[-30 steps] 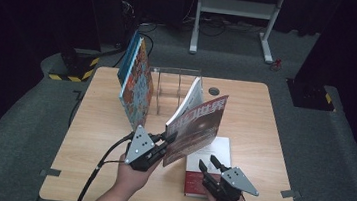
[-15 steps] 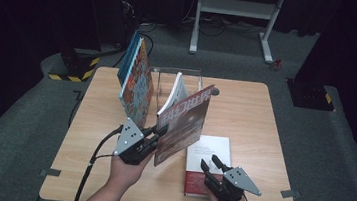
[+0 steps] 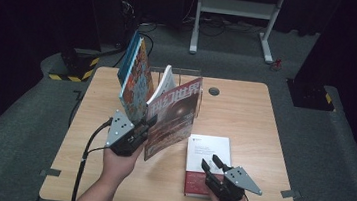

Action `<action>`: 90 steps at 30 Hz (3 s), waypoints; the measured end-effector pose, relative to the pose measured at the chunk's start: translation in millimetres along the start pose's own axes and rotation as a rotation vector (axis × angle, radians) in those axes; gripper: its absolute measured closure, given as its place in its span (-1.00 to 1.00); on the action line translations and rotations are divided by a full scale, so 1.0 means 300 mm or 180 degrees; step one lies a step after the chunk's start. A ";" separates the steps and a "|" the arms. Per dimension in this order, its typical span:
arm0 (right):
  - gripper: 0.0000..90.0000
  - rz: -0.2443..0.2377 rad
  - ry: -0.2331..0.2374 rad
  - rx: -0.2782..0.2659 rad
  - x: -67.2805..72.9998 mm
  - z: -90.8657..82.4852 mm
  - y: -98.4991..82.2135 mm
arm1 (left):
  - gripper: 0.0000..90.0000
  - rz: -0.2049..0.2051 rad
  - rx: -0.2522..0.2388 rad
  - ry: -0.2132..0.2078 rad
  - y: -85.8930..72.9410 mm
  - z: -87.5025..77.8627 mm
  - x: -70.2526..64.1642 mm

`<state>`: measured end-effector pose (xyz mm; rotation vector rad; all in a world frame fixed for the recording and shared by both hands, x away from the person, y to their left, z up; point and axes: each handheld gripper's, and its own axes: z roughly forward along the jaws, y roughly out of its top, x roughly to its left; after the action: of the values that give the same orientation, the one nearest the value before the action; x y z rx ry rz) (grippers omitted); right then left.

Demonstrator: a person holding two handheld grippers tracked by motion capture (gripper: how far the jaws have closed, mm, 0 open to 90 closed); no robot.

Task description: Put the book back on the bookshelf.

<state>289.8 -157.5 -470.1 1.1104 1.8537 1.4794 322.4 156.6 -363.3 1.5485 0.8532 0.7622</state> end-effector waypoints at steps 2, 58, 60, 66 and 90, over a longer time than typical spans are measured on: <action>0.24 0.0006 0.0003 -0.0007 0.000 0.000 0.000 | 0.87 -0.0008 -0.0003 0.0033 -0.002 0.002 0.008; 0.25 0.0085 0.0069 -0.0052 -0.020 -0.007 0.003 | 0.87 0.0019 0.0056 0.0775 0.076 0.294 0.085; 0.25 0.0068 0.0065 -0.0039 -0.021 -0.006 0.002 | 0.87 0.0029 0.0067 0.0775 0.081 0.309 0.085; 0.23 0.0037 0.0028 0.0005 -0.021 0.000 -0.001 | 0.87 0.0037 0.0063 0.0817 0.090 0.346 0.093; 0.25 0.0058 0.0041 0.0020 -0.022 0.000 -0.005 | 0.87 0.0024 0.0021 0.0948 0.092 0.470 0.133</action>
<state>292.9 -163.1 -472.2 1.1259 1.8629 1.4953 465.3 115.2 -354.5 1.4652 1.0677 1.0128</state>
